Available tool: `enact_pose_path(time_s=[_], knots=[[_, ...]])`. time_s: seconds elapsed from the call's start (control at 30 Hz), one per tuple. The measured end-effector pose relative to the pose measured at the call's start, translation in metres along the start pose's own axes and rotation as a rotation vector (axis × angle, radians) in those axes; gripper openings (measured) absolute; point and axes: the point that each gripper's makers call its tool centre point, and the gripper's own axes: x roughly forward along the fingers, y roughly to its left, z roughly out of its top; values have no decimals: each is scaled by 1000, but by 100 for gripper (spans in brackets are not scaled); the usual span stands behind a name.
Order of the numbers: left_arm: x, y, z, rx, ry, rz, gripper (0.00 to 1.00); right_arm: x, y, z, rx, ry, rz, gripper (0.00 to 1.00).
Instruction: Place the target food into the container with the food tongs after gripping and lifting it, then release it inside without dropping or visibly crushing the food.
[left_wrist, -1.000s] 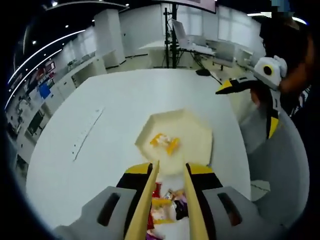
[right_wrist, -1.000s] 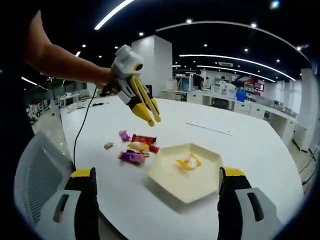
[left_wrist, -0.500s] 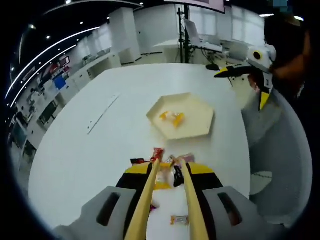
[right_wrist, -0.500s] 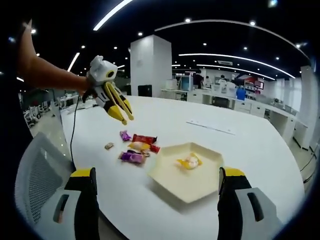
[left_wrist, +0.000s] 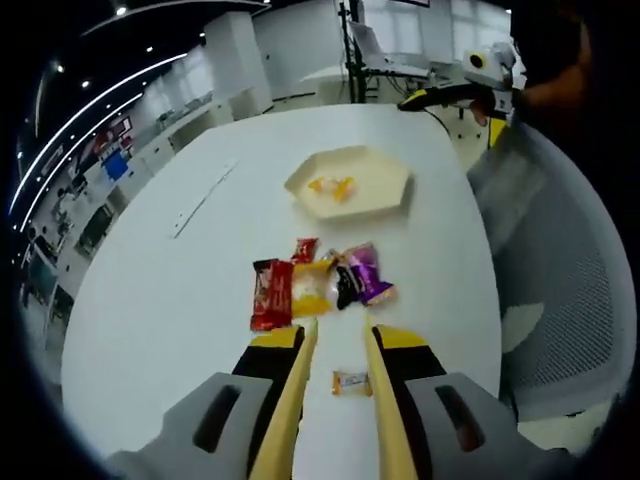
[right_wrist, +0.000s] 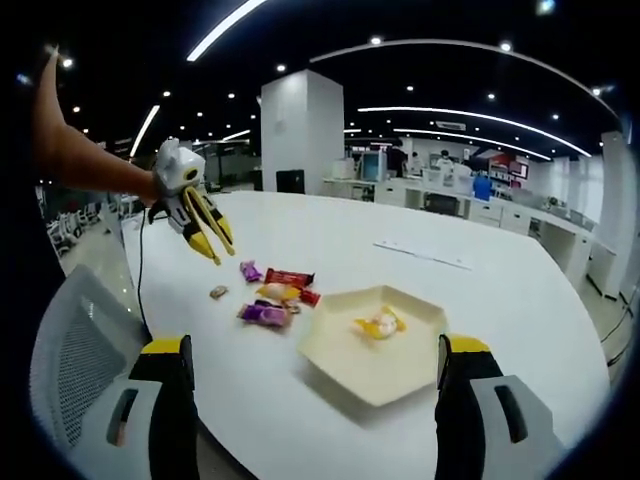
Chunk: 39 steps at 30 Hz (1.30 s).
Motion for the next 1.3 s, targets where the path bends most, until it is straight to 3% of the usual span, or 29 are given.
enact_pose_path(time_s=[0.27, 0.67, 1.0, 1.3], knots=[[-1, -6, -23, -1, 9, -28, 23, 0, 1, 0, 0, 0, 3, 100], [12, -6, -53, 10, 101, -31, 23, 1, 3, -1, -3, 7, 11, 100], [25, -9, -65, 6, 149, -43, 23, 0, 2, 0, 9, 0, 10, 100], [33, -9, -66, 13, 165, -35, 24, 0, 2, 0, 13, 0, 12, 100]])
